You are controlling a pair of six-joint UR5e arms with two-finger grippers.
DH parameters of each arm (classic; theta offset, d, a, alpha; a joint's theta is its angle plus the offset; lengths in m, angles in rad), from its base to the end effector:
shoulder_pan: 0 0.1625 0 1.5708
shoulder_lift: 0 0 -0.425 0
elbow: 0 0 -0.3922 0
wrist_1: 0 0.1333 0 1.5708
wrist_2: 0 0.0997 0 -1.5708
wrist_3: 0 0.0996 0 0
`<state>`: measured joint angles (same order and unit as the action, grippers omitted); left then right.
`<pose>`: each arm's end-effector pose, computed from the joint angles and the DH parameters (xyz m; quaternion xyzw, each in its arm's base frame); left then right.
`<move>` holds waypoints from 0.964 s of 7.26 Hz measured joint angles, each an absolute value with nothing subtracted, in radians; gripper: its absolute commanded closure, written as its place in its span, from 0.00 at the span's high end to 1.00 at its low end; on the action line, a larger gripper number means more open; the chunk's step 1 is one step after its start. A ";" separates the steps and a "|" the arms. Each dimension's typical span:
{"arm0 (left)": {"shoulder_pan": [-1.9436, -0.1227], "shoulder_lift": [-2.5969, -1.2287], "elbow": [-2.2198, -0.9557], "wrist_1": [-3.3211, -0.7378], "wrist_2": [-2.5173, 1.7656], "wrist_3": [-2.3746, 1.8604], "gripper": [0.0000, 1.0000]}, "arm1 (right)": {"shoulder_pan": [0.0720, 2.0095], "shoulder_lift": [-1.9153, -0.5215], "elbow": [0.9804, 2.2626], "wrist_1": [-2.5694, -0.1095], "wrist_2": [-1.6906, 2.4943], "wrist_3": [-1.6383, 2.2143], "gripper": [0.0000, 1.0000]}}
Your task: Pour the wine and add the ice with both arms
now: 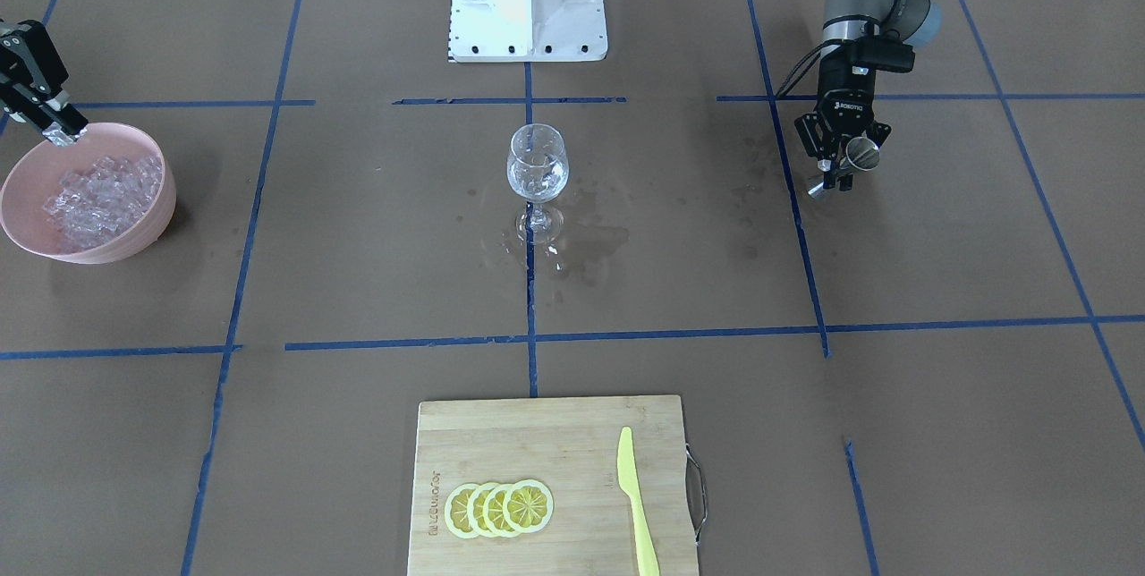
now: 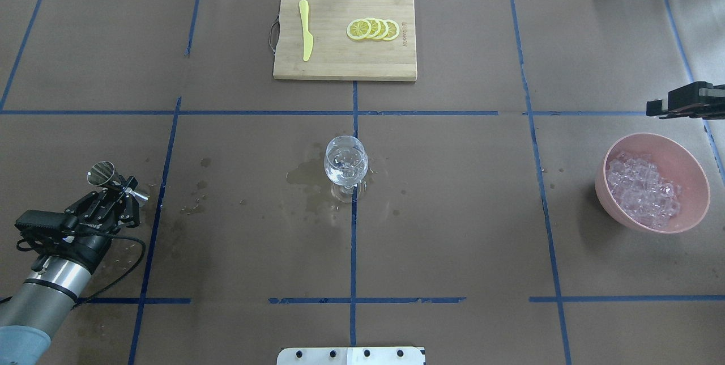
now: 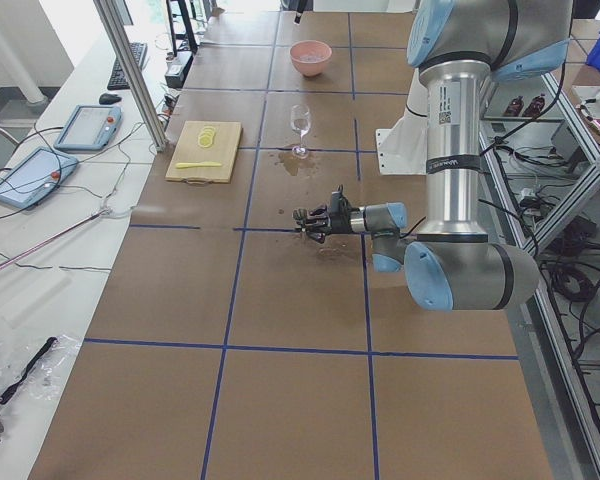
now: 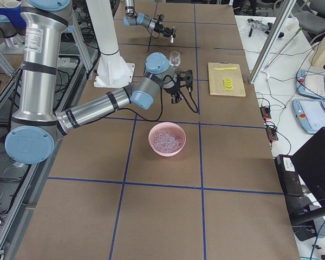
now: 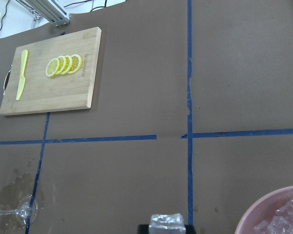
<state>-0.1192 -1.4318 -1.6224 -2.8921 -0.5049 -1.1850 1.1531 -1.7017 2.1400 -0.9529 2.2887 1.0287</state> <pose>0.3811 -0.2677 0.5395 0.5258 0.3790 -0.1980 0.7354 -0.1060 -0.4059 0.3675 0.1529 -0.5397 0.0744 0.8245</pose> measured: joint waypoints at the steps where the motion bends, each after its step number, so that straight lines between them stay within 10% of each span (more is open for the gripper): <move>1: -0.119 -1.434 -1.617 -2.892 -0.505 -1.186 0.14 | 1.153 -1.687 2.146 -0.953 2.289 1.031 0.00; 7: -0.118 -1.442 -1.614 -2.891 -0.503 -1.186 0.57 | 1.152 -1.616 2.156 -0.953 2.312 1.063 0.00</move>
<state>-0.1181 -1.4418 -1.6135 -2.8912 -0.5031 -1.1863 1.1520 -1.6160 2.1557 -0.9526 2.3116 1.0628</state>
